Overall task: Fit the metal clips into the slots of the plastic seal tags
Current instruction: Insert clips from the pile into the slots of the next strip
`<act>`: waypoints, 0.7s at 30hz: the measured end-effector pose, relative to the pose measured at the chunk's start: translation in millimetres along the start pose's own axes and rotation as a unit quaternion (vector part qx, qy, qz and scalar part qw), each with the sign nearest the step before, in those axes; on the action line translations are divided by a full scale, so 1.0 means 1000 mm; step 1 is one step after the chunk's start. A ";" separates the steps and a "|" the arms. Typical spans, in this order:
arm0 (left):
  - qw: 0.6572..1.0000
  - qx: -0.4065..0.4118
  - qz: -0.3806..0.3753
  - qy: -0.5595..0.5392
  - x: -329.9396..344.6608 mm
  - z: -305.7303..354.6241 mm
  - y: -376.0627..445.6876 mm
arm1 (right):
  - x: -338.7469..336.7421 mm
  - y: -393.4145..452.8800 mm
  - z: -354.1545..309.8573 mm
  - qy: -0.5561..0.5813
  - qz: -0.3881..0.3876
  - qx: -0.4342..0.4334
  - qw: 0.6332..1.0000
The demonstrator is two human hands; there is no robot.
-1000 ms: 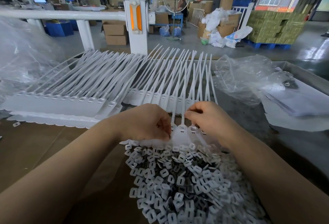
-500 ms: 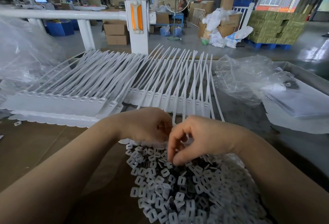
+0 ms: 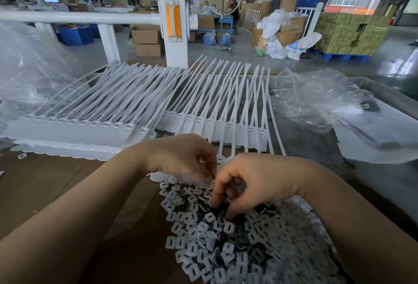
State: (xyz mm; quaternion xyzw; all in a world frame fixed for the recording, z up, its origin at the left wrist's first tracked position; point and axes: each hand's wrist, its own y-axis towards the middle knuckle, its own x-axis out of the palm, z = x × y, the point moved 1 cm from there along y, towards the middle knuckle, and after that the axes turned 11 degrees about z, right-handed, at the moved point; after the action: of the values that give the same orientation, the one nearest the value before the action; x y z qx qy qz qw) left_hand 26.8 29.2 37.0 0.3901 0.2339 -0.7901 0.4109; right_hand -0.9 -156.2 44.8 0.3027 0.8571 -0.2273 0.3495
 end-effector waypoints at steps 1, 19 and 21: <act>1.000 0.000 0.001 -0.002 0.000 0.000 0.000 | 0.001 0.001 0.000 -0.006 0.002 -0.001 1.000; 0.998 -0.017 0.019 -0.055 0.001 -0.009 0.003 | -0.007 0.002 0.012 0.073 0.104 -0.010 0.992; 0.997 -0.019 0.025 -0.066 0.002 -0.012 0.004 | -0.010 0.003 0.017 0.082 0.148 0.020 0.985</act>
State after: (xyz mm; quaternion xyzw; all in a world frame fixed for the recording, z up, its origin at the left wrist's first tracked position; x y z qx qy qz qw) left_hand 34.4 34.3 28.6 0.3350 0.2116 -0.7987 0.4528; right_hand 14.4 -168.1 40.6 0.4507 0.8238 -0.1646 0.3019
